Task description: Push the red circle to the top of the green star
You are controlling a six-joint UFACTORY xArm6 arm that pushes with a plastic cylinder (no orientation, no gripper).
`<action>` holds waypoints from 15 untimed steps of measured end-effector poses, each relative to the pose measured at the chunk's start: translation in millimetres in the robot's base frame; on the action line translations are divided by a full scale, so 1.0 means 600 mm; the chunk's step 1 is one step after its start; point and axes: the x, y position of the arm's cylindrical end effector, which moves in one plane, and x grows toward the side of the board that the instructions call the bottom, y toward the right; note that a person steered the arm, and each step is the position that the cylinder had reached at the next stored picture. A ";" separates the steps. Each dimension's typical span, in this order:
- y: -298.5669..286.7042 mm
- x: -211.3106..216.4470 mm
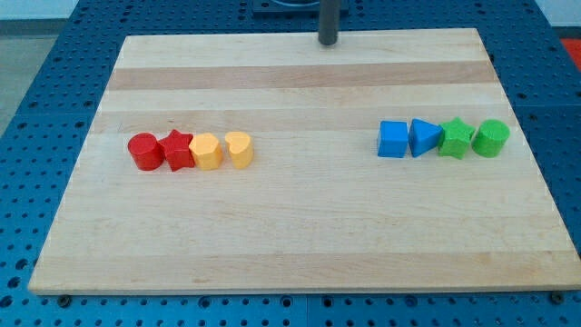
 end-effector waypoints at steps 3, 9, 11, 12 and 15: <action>-0.203 0.127; -0.559 0.370; -0.519 0.460; -0.477 0.438; -0.285 0.293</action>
